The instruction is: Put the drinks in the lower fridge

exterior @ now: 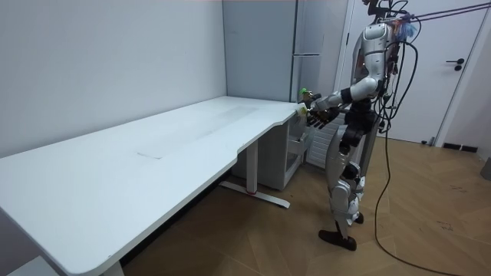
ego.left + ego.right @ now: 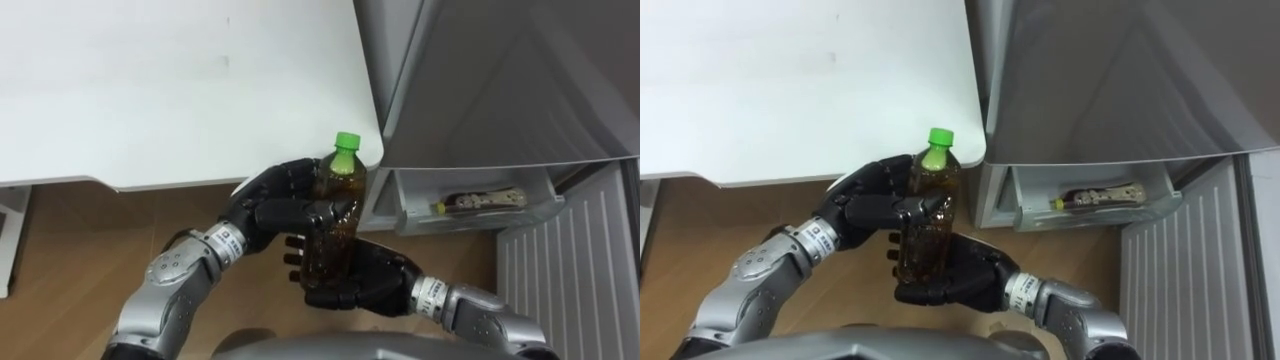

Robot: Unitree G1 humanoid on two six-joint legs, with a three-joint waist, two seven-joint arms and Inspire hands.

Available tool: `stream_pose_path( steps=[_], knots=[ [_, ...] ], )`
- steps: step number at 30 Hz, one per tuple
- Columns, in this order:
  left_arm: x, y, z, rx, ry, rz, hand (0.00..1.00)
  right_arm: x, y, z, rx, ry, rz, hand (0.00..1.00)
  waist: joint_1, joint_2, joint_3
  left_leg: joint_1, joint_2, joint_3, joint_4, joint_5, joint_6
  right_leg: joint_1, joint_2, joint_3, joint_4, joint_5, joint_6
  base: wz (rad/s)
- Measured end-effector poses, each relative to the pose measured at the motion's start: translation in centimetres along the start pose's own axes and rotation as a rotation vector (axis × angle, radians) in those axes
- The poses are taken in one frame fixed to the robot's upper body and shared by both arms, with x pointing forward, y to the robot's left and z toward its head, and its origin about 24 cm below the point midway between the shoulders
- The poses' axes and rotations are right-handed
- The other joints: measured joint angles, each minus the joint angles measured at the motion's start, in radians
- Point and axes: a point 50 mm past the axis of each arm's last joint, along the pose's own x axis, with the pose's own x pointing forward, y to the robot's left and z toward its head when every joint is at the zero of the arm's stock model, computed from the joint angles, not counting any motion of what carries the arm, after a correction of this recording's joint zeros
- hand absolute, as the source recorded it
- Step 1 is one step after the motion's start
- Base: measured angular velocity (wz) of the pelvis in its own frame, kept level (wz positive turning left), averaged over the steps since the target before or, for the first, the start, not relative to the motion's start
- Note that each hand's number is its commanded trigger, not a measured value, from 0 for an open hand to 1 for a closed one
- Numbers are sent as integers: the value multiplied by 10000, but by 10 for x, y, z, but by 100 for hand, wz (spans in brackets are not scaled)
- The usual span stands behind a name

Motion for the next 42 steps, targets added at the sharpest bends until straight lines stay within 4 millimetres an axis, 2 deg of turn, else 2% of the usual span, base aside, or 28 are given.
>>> stream_pose_path(
  steps=[11,12,13,21,29,41,42],
  knots=[
    [-1,2,-11,-100,584,7,100,-2,-1,0,248,-58,-10,0,5,47,50,42,5,24,1,0,0,17,1,33,9,0,0,0],
    [-1,2,-12,-115,636,31,100,-3,-1,-1,254,-11,-22,76,10,61,57,42,5,19,2,0,0,23,1,30,18,0,0,0],
    [-2,3,-13,-121,659,42,100,-4,-1,-1,256,13,-32,100,19,66,59,41,6,19,1,0,0,25,1,19,17,0,0,0],
    [-4,6,-16,-51,889,100,100,-13,-6,-4,284,264,-273,100,41,105,48,66,11,60,8,-1,1,19,1,27,17,0,-1,0],
    [-3,6,-23,-659,1040,99,100,-12,-7,-8,324,489,-630,100,42,155,18,105,11,83,12,0,0,14,-4,28,19,0,-1,0],
    [0,5,-25,-752,1149,12,100,-12,-7,-9,347,559,-729,100,56,128,34,100,22,100,3,-2,2,2,-12,30,150,-1,1,0],
    [0,5,-25,-754,1147,12,50,-12,-7,-9,349,561,-732,100,56,127,34,100,22,100,4,-2,2,2,-12,30,151,-1,1,0]
  ],
)
